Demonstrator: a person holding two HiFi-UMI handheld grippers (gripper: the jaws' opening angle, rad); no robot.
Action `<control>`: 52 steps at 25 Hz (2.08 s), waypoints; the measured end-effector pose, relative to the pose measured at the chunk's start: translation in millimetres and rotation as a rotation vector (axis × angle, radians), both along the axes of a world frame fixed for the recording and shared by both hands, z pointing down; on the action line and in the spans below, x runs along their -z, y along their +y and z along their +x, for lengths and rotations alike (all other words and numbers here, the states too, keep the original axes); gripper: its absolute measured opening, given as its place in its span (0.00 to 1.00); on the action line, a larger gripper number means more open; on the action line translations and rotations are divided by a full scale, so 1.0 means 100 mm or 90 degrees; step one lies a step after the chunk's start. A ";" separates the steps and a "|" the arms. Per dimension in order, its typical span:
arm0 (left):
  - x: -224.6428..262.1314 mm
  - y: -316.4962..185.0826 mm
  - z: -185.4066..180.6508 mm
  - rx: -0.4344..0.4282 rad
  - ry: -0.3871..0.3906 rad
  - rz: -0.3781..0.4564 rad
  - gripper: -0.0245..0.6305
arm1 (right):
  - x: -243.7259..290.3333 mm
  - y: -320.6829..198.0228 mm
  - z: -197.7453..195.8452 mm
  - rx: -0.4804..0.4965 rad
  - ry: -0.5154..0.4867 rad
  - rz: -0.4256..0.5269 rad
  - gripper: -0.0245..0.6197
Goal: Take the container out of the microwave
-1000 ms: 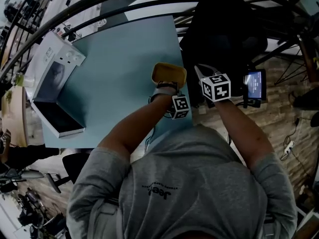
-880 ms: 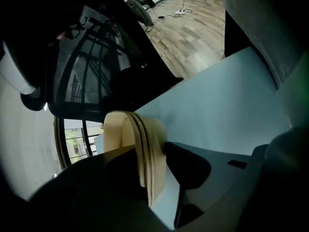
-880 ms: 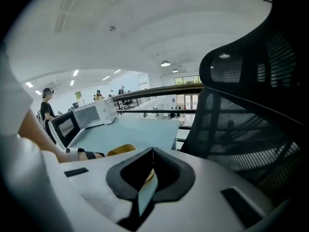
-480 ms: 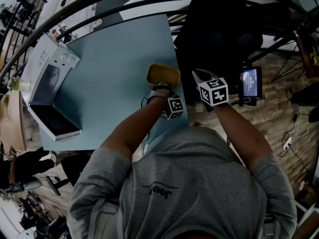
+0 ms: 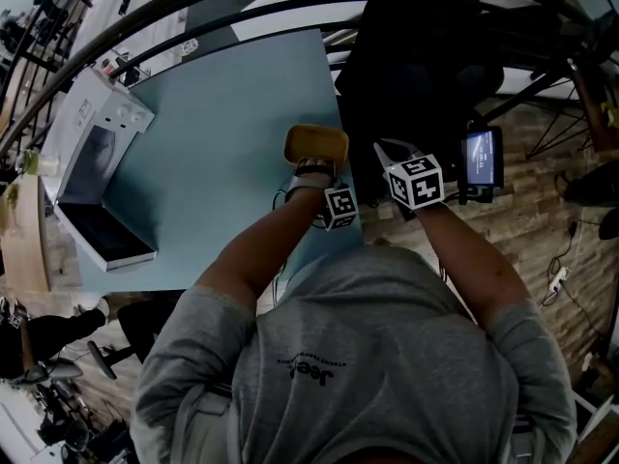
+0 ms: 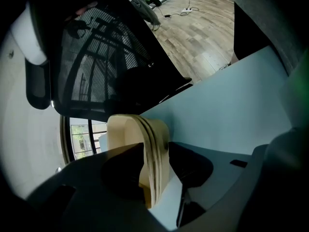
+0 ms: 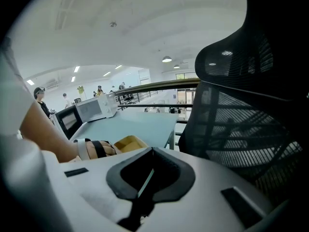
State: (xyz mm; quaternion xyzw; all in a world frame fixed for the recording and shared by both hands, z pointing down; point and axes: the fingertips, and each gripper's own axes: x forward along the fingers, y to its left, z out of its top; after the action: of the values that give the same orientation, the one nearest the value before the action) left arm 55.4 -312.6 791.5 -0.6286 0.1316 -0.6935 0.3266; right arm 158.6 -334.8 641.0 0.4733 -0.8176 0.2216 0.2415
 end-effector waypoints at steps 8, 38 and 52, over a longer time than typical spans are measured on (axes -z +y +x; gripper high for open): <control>0.23 0.01 -0.04 0.064 0.081 0.002 0.38 | 0.06 0.07 0.01 0.029 -0.006 0.007 0.07; 1.20 2.22 -0.73 0.656 0.510 0.043 0.20 | 0.46 1.54 -0.85 0.453 -0.127 0.047 0.07; 1.68 2.70 -1.66 0.641 0.676 0.066 0.08 | 0.48 2.10 -1.00 0.379 -0.105 0.016 0.07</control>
State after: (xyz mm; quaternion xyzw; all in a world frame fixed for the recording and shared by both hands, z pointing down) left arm -111.0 -42.3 623.3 -0.7271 0.5776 -0.3545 -0.1100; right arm 58.4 -124.9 593.5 0.1965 -0.9399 0.1686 0.2226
